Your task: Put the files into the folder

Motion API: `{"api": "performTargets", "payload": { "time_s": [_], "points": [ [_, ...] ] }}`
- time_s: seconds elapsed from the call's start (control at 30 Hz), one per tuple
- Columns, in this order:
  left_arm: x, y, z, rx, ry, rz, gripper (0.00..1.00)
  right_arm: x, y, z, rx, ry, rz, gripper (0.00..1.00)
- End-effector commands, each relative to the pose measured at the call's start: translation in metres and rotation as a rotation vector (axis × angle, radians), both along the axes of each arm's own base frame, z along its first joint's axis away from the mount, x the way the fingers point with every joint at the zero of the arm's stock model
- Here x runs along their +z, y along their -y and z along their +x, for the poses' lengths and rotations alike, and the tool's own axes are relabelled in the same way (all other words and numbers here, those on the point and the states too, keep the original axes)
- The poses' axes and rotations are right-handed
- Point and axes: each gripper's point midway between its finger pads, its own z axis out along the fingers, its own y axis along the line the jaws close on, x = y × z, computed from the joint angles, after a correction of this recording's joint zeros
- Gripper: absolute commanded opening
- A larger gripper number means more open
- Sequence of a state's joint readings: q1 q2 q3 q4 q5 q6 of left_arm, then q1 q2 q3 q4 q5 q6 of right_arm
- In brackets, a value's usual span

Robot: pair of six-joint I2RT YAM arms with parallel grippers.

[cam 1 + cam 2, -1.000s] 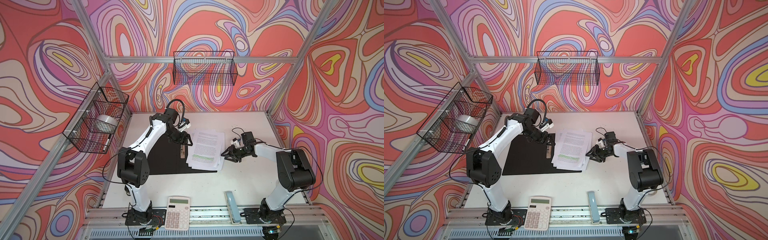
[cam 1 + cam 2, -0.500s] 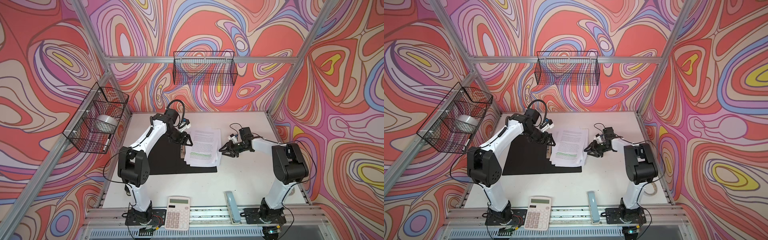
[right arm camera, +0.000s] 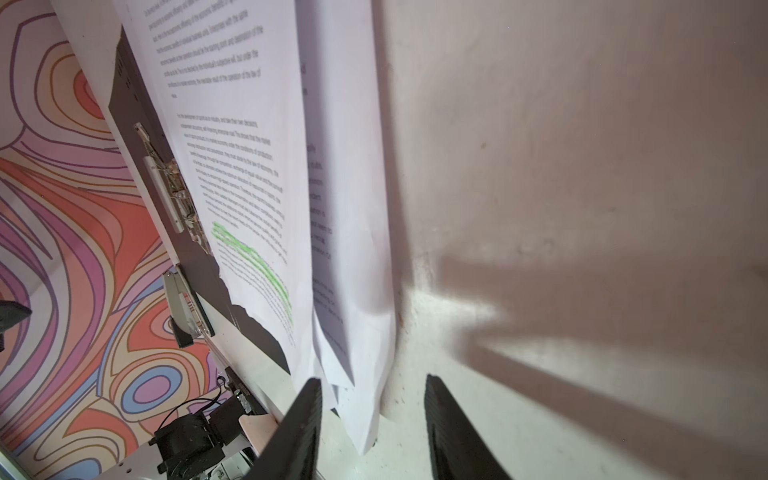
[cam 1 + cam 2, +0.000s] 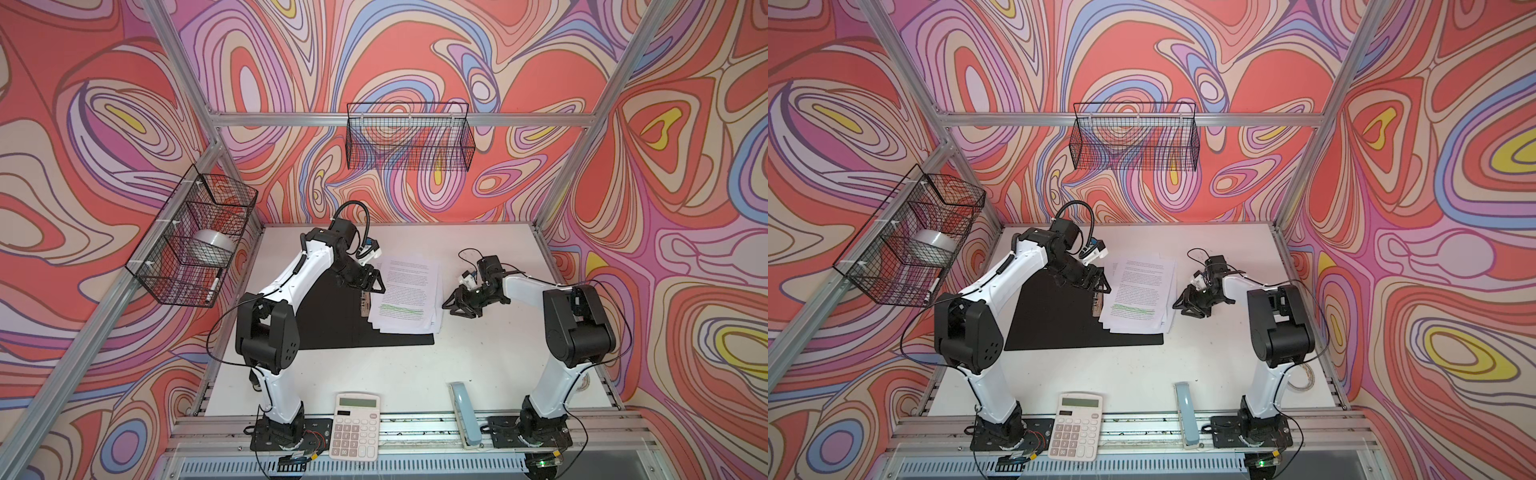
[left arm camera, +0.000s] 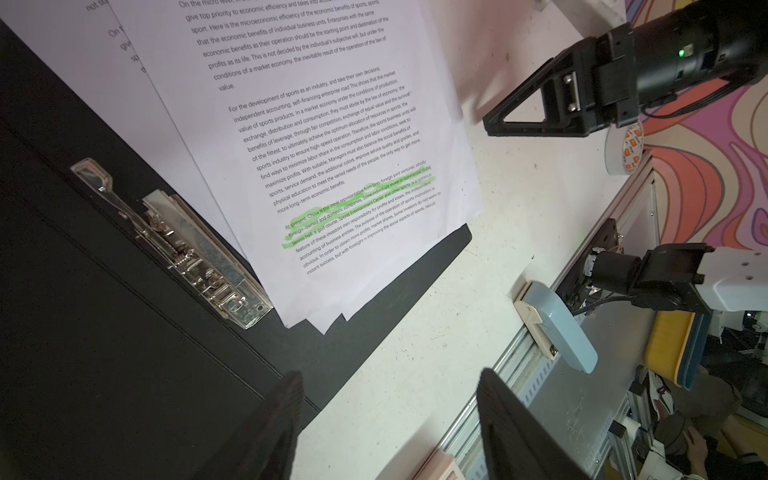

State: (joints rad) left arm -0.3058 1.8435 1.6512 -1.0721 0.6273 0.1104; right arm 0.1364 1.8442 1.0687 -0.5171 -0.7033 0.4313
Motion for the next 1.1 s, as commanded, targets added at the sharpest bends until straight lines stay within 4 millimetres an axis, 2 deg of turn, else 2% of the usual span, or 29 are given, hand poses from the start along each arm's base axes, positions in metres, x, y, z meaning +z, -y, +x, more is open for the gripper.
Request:
{"api": "performTargets", "payload": {
  "time_s": [0.0,0.23,0.5,0.67,0.9,1.07],
  "points": [
    [0.009,0.003,-0.014,-0.047,-0.023,-0.037,0.67,-0.012,0.002,0.002,-0.006,0.015,-0.009,0.44],
    [0.011,0.003,-0.016,-0.043,-0.036,-0.039,0.67,-0.022,-0.004,0.013,-0.016,0.017,0.028,0.45],
    [0.009,0.003,-0.015,-0.034,-0.04,-0.039,0.67,-0.034,-0.018,0.014,-0.004,-0.033,0.138,0.46],
    [0.006,0.005,-0.013,-0.031,-0.048,-0.044,0.67,-0.02,-0.025,0.019,0.004,-0.002,0.197,0.46],
    [0.002,0.007,-0.01,-0.032,-0.053,-0.053,0.67,0.01,-0.03,0.025,0.016,0.057,0.249,0.44],
    [0.001,0.009,-0.008,-0.034,-0.057,-0.057,0.67,0.024,-0.035,0.028,0.028,0.082,0.297,0.41]
  ]
}}
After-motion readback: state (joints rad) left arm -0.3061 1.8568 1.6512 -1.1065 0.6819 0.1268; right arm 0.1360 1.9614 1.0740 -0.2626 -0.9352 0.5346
